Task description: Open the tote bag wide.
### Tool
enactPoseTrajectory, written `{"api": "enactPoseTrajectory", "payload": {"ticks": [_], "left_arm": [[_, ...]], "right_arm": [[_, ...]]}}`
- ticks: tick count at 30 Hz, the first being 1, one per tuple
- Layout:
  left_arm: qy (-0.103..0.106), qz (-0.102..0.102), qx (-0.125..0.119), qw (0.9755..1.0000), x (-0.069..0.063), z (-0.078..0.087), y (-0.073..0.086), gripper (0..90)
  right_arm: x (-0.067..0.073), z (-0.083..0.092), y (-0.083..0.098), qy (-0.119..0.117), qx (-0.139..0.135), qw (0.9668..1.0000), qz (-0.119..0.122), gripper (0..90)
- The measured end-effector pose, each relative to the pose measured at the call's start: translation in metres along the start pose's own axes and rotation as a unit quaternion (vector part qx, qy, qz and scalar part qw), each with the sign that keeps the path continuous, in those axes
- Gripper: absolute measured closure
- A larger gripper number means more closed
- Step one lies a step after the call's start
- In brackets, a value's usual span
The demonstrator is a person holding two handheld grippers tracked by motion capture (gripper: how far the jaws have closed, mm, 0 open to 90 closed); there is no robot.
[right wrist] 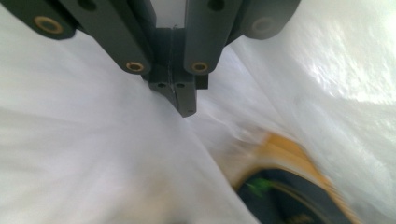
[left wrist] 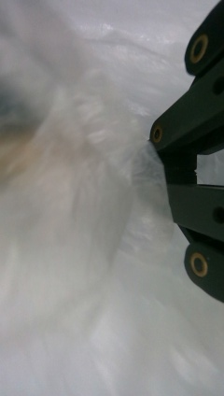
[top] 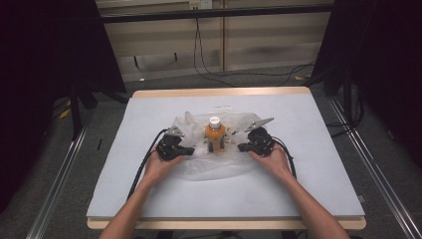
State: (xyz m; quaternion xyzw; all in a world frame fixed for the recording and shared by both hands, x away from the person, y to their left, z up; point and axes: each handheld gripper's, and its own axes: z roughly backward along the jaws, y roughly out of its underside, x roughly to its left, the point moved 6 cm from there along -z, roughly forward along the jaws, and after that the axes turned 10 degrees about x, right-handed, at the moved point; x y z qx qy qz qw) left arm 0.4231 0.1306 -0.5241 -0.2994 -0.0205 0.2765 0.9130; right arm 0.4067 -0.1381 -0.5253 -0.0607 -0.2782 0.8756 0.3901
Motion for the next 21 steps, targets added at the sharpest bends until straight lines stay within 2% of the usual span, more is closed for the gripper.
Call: {"api": "enactPoseTrajectory", "payload": {"ticks": [1,3,7,8,10,12,14,17,19,20,21], "left_arm": [[0.001,0.005,-0.002,1.0000,0.003,0.003,0.003,90.0],[0.007,0.016,-0.009,0.9998,0.008,0.006,0.009,90.0],[0.002,0.015,-0.013,0.9998,0.011,0.010,0.014,90.0],[-0.001,0.014,-0.011,0.9998,0.011,0.010,0.015,90.0],[-0.004,0.013,-0.011,0.9998,0.011,0.011,0.015,90.0],[0.006,0.026,-0.021,0.9994,0.011,0.011,0.016,90.0],[0.011,0.025,-0.029,0.9992,0.011,0.012,0.018,90.0],[0.020,0.026,-0.038,0.9987,0.008,0.014,0.018,90.0],[0.028,0.026,-0.049,0.9981,0.005,0.018,0.016,90.0],[0.032,0.018,-0.062,0.9974,-0.002,0.025,0.012,90.0],[0.032,0.018,-0.062,0.9974,-0.002,0.025,0.012,90.0]], "right_arm": [[-0.005,0.003,0.003,0.010,0.004,0.9999,-0.005,90.0],[-0.013,0.007,0.008,0.014,-0.001,0.9998,-0.017,90.0],[-0.026,0.014,0.017,0.014,-0.008,0.9992,-0.038,90.0],[-0.031,0.015,0.020,0.012,-0.014,0.9986,-0.050,90.0],[-0.032,0.016,0.021,0.019,-0.013,0.9984,-0.051,90.0],[-0.032,0.016,0.021,0.027,-0.019,0.9982,-0.051,90.0],[-0.031,0.016,0.022,0.025,-0.026,0.9981,-0.051,90.0],[-0.029,0.016,0.021,0.010,-0.044,0.9976,-0.051,90.0],[-0.023,0.020,0.018,-0.006,-0.058,0.9972,-0.047,90.0],[-0.016,0.026,0.013,-0.017,-0.073,0.9963,-0.042,90.0],[-0.016,0.026,0.013,-0.017,-0.073,0.9963,-0.042,90.0]]}}
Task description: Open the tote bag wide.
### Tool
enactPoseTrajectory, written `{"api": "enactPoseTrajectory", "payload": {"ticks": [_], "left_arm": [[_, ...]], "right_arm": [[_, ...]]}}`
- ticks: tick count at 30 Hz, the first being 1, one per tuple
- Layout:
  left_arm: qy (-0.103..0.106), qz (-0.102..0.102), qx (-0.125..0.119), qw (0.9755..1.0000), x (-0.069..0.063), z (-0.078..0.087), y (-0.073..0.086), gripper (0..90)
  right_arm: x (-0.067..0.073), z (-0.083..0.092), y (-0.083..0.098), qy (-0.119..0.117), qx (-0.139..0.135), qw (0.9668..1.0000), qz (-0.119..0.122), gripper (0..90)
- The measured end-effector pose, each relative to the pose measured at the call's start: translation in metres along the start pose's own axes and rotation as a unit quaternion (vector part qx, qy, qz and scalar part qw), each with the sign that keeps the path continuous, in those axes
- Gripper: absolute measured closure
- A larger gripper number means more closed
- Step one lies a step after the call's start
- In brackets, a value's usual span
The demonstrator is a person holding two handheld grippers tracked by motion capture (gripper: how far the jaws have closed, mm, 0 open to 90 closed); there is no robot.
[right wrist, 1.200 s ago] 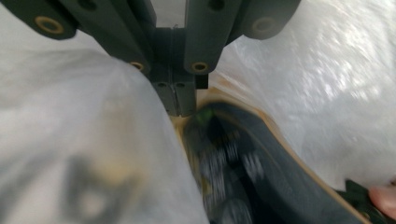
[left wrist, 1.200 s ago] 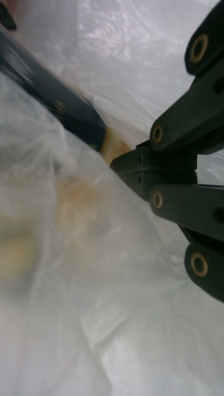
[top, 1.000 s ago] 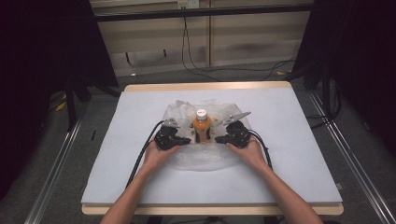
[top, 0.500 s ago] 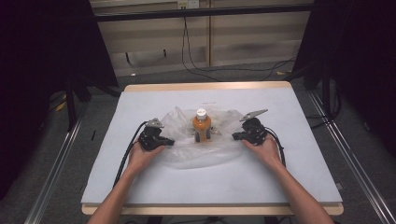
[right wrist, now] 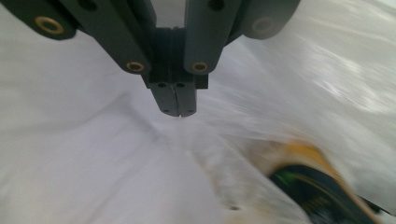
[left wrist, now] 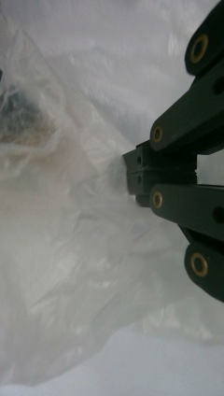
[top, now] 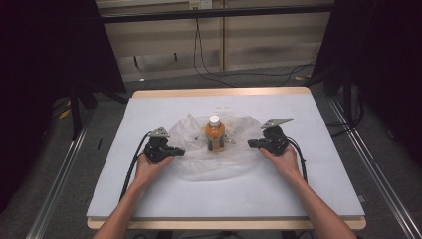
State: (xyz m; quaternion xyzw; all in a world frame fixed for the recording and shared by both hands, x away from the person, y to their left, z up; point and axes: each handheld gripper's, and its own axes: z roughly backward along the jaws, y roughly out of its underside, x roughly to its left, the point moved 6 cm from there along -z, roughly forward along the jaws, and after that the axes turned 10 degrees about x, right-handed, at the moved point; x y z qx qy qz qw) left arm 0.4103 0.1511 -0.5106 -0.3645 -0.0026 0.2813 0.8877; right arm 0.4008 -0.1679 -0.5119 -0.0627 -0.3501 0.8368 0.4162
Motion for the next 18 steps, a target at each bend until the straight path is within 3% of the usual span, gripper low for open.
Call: {"api": "enactPoseTrajectory", "payload": {"ticks": [5,6,9,13,18], "left_arm": [[0.008,-0.034,-0.027,0.9990,-0.027,0.022,-0.009,90.0],[0.013,-0.039,-0.038,0.9984,-0.032,0.028,-0.011,90.0],[0.013,-0.046,-0.067,0.9966,-0.038,0.042,-0.021,90.0],[0.015,-0.058,-0.105,0.9927,-0.040,0.057,-0.051,90.0],[0.017,-0.080,-0.136,0.9873,-0.043,0.069,-0.093,90.0]], "right_arm": [[0.025,0.024,-0.015,-0.024,-0.042,0.9984,0.027,90.0],[0.032,0.035,-0.022,-0.031,-0.061,0.9971,0.034,90.0],[0.033,0.041,-0.027,-0.034,-0.074,0.9962,0.031,90.0],[0.034,0.047,-0.050,-0.040,-0.093,0.9942,0.035,90.0],[0.046,0.060,-0.095,-0.047,-0.126,0.9889,0.063,90.0]]}}
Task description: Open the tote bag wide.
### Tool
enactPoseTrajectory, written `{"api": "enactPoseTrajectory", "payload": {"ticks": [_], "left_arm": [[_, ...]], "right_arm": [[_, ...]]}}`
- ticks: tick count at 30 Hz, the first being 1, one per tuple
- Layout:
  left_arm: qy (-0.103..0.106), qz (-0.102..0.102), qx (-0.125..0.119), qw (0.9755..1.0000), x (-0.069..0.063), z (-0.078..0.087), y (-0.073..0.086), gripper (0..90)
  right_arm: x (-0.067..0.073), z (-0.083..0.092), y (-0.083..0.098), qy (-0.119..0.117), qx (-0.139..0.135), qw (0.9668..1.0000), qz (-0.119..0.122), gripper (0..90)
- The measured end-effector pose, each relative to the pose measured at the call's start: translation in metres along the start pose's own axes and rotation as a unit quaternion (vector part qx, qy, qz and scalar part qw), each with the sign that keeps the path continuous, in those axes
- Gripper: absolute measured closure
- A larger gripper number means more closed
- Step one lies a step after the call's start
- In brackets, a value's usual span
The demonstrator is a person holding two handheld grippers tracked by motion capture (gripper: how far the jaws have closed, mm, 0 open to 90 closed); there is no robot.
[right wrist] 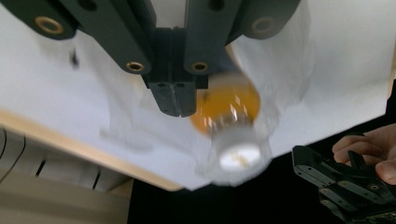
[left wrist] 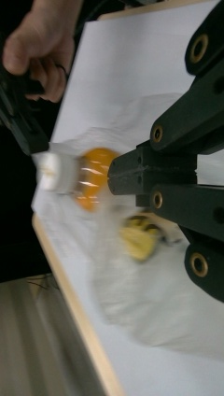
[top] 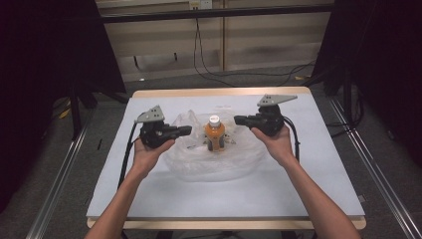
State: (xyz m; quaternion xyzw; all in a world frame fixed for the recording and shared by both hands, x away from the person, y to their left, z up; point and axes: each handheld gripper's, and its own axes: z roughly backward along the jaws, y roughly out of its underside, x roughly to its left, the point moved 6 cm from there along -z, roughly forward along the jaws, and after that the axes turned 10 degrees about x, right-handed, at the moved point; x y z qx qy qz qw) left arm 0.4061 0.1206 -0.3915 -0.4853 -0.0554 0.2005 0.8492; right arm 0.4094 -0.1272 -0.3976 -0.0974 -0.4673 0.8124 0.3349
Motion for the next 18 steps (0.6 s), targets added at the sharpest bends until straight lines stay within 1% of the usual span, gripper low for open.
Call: {"api": "enactPoseTrajectory", "payload": {"ticks": [1,2,3,4,5,6,7,8,9,10,12,13,14,15,16,17,18], "left_arm": [[0.000,0.000,-0.008,1.0000,0.003,-0.002,-0.011,90.0],[-0.003,0.003,-0.008,1.0000,0.007,-0.006,-0.017,90.0],[0.001,0.005,-0.008,1.0000,0.010,-0.011,-0.023,90.0],[0.002,0.006,0.001,1.0000,0.013,-0.017,-0.026,90.0],[-0.003,0.008,0.010,0.9999,0.015,-0.023,-0.026,90.0],[-0.002,0.008,0.030,0.9995,0.017,-0.035,-0.023,90.0],[-0.011,0.005,0.054,0.9985,0.019,-0.045,-0.018,90.0],[-0.015,0.006,0.067,0.9976,0.021,-0.055,-0.013,90.0],[-0.011,0.008,0.077,0.9970,0.022,-0.061,-0.008,90.0],[-0.014,0.015,0.087,0.9960,0.025,-0.070,0.000,90.0],[-0.010,0.028,0.103,0.9942,0.030,-0.080,0.013,90.0],[-0.016,0.033,0.120,0.9921,0.035,-0.085,0.023,90.0],[-0.020,0.040,0.125,0.9912,0.037,-0.088,0.028,90.0],[-0.017,0.044,0.129,0.9905,0.040,-0.089,0.034,90.0],[-0.015,0.051,0.126,0.9906,0.042,-0.091,0.040,90.0],[-0.016,0.057,0.130,0.9897,0.045,-0.092,0.045,90.0],[-0.015,0.063,0.139,0.9882,0.047,-0.093,0.053,90.0]], "right_arm": [[-0.001,-0.001,-0.006,0.002,-0.003,1.0000,0.000,90.0],[-0.004,-0.003,-0.015,0.006,-0.003,1.0000,0.000,90.0],[-0.006,-0.007,-0.019,0.008,0.001,1.0000,-0.001,90.0],[-0.009,-0.011,-0.021,0.015,0.007,0.9999,0.000,90.0],[-0.012,-0.016,-0.021,0.018,0.011,0.9998,-0.003,90.0],[-0.014,-0.020,-0.019,0.016,0.016,0.9997,-0.008,90.0],[-0.018,-0.028,-0.014,0.015,0.026,0.9994,-0.014,90.0],[-0.021,-0.033,-0.008,0.014,0.034,0.9991,-0.019,90.0],[-0.023,-0.040,-0.001,0.011,0.044,0.9987,-0.024,90.0],[-0.025,-0.044,0.004,0.012,0.052,0.9983,-0.023,90.0],[-0.030,-0.055,0.019,0.009,0.069,0.9970,-0.034,90.0],[-0.033,-0.065,0.035,0.013,0.090,0.9951,-0.038,90.0],[-0.033,-0.065,0.035,0.013,0.090,0.9951,-0.038,90.0],[-0.036,-0.070,0.045,0.007,0.097,0.9941,-0.048,90.0],[-0.036,-0.070,0.045,0.007,0.097,0.9941,-0.048,90.0],[-0.038,-0.072,0.050,0.008,0.099,0.9938,-0.051,90.0],[-0.040,-0.073,0.054,0.007,0.098,0.9935,-0.057,90.0]]}}
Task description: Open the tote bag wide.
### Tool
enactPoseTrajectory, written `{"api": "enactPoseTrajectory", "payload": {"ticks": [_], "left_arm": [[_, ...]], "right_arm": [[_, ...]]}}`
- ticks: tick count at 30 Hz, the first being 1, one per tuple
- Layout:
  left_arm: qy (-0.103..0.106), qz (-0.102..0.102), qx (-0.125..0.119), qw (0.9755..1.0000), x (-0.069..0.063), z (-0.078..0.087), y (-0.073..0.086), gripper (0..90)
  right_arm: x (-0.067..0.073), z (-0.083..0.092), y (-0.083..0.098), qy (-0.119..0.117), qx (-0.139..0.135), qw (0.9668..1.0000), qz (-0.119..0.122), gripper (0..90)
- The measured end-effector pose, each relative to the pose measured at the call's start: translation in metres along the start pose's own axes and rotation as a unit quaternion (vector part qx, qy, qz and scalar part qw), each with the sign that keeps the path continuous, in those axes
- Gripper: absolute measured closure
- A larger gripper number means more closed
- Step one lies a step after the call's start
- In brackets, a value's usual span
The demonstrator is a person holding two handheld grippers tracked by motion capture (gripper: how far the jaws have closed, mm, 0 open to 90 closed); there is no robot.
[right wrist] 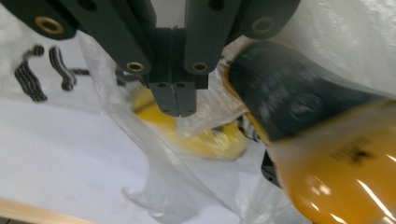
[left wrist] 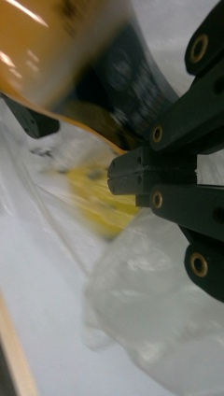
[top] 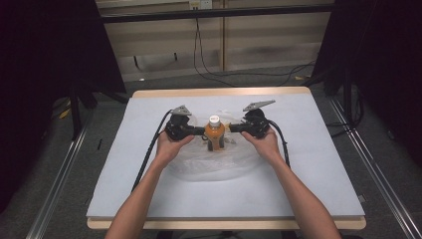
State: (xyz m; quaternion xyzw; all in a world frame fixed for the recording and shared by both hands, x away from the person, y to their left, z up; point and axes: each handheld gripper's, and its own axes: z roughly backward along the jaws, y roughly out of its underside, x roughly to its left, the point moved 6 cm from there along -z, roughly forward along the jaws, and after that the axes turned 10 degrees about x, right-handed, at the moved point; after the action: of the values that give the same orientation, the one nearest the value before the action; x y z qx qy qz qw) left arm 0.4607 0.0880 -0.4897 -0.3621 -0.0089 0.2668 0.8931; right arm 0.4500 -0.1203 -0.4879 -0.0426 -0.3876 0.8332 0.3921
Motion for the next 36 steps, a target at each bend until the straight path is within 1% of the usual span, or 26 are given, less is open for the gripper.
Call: {"api": "enactPoseTrajectory", "payload": {"ticks": [1,2,3,5,6,7,8,10,12,14,15,16,17,18,20,21,24,25,26,27,29,31,32,33,35,36], "left_arm": [[-0.004,0.003,0.012,0.9999,0.003,-0.002,0.005,90.0],[-0.012,0.002,0.018,0.9998,0.005,-0.004,0.009,90.0],[-0.010,0.011,0.019,0.9997,0.008,-0.008,0.014,90.0],[-0.015,0.016,0.025,0.9994,0.013,-0.011,0.020,90.0],[-0.016,0.017,0.036,0.9991,0.016,-0.012,0.024,90.0],[-0.022,0.025,0.034,0.9989,0.019,-0.014,0.028,90.0],[-0.027,0.026,0.038,0.9986,0.022,-0.014,0.031,90.0],[-0.020,0.036,0.032,0.9986,0.027,-0.013,0.037,90.0],[-0.028,0.040,0.031,0.9983,0.031,-0.010,0.040,90.0],[-0.043,0.040,0.032,0.9978,0.036,-0.006,0.042,90.0],[-0.047,0.044,0.036,0.9972,0.039,-0.002,0.045,90.0],[-0.047,0.046,0.033,0.9972,0.041,0.000,0.048,90.0],[-0.049,0.051,0.028,0.9971,0.042,0.001,0.050,90.0],[-0.050,0.053,0.028,0.9969,0.043,0.004,0.052,90.0],[-0.054,0.049,0.029,0.9969,0.045,0.008,0.055,90.0],[-0.056,0.053,0.030,0.9966,0.045,0.009,0.056,90.0],[-0.055,0.060,0.031,0.9962,0.046,0.011,0.058,90.0],[-0.053,0.058,0.031,0.9965,0.046,0.012,0.057,90.0],[-0.051,0.059,0.023,0.9967,0.045,0.012,0.056,90.0],[-0.041,0.060,0.015,0.9973,0.043,0.014,0.055,90.0],[-0.041,0.048,0.000,0.9980,0.039,0.022,0.049,90.0],[-0.039,0.039,-0.020,0.9982,0.035,0.032,0.042,90.0],[-0.038,0.038,-0.024,0.9983,0.032,0.036,0.040,90.0],[-0.040,0.030,-0.031,0.9983,0.029,0.041,0.037,90.0],[-0.039,0.016,-0.038,0.9984,0.023,0.052,0.032,90.0],[-0.045,0.008,-0.037,0.9983,0.021,0.056,0.030,90.0]], "right_arm": [[-0.003,-0.004,0.004,-0.004,0.003,1.0000,-0.005,90.0],[-0.006,-0.007,0.008,0.000,0.011,0.9999,-0.007,90.0],[-0.009,-0.010,0.010,0.002,0.016,0.9998,-0.007,90.0],[-0.017,-0.016,0.016,0.005,0.022,0.9996,-0.016,90.0],[-0.021,-0.018,0.019,0.007,0.025,0.9994,-0.024,90.0],[-0.025,-0.020,0.021,0.007,0.029,0.9991,-0.030,90.0],[-0.030,-0.023,0.024,0.014,0.033,0.9988,-0.035,90.0],[-0.036,-0.027,0.027,0.019,0.038,0.9982,-0.042,90.0],[-0.037,-0.027,0.027,0.021,0.039,0.9982,-0.041,90.0],[-0.039,-0.026,0.027,0.032,0.044,0.9978,-0.038,90.0],[-0.041,-0.025,0.027,0.039,0.045,0.9975,-0.039,90.0],[-0.045,-0.022,0.027,0.052,0.044,0.9967,-0.043,90.0],[-0.048,-0.021,0.029,0.052,0.040,0.9966,-0.050,90.0],[-0.052,-0.018,0.031,0.059,0.038,0.9959,-0.057,90.0],[-0.053,-0.017,0.031,0.061,0.038,0.9959,-0.055,90.0],[-0.053,-0.016,0.031,0.072,0.043,0.9954,-0.046,90.0],[-0.052,-0.016,0.030,0.077,0.046,0.9951,-0.043,90.0],[-0.051,-0.016,0.030,0.076,0.047,0.9951,-0.042,90.0],[-0.050,-0.015,0.029,0.071,0.045,0.9956,-0.041,90.0],[-0.048,-0.013,0.028,0.065,0.038,0.9963,-0.042,90.0],[-0.045,-0.007,0.024,0.048,0.020,0.9978,-0.040,90.0],[-0.040,0.003,0.018,0.038,0.006,0.9987,-0.032,90.0],[-0.038,0.007,0.015,0.033,-0.002,0.9990,-0.029,90.0],[-0.037,0.011,0.013,0.032,-0.007,0.9991,-0.027,90.0],[-0.031,0.021,0.007,0.018,-0.022,0.9994,-0.018,90.0],[-0.026,0.028,0.003,0.016,-0.027,0.9994,-0.014,90.0]]}}
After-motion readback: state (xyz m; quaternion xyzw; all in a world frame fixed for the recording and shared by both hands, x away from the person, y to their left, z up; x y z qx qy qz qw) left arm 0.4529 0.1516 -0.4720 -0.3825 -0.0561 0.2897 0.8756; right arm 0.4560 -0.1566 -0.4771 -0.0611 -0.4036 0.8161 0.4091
